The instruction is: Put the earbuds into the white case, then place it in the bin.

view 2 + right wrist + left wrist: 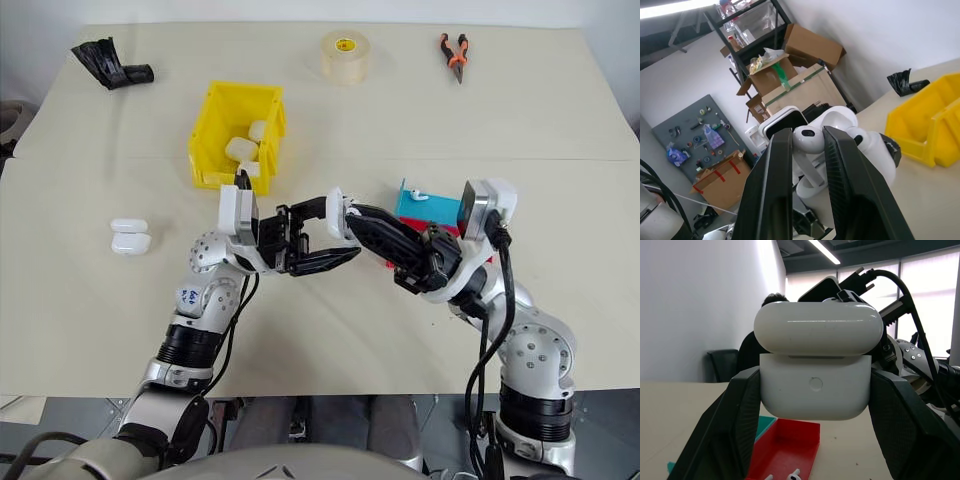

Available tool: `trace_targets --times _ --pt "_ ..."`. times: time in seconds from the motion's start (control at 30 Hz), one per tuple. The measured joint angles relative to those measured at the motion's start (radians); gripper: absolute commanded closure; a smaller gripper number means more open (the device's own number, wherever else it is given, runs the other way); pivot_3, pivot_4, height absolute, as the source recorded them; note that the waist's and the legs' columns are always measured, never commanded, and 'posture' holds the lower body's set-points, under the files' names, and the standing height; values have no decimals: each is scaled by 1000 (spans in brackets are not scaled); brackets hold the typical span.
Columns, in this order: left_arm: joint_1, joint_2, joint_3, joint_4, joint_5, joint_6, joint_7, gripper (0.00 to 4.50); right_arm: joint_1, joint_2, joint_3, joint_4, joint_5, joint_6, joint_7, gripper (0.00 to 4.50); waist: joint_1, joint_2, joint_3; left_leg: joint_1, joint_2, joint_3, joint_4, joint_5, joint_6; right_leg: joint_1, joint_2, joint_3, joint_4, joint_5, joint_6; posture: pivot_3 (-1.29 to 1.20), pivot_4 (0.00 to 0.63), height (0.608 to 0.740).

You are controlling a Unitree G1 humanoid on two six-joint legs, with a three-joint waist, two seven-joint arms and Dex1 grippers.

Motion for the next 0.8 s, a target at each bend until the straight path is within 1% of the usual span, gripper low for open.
trace_targets --times 0.27,0.43,0.8 --pt "0 2 0 6 4 8 1 1698 21 0 27 10 -36 -58 9 3847 0 0 0 0 0 0 0 0 0 0 0 0 0 0 0 0 150 740" --pt "0 4 0 9 7 11 4 1698 13 -5 30 26 -38 -60 8 3847 0 0 0 0 0 0 0 0 0 0 0 0 0 0 0 0 150 740" --pt "0 -2 0 9 7 11 12 1698 -2 -42 19 43 8 -55 -11 3847 2 0 0 0 0 0 0 0 0 0 0 0 0 0 0 0 150 740"
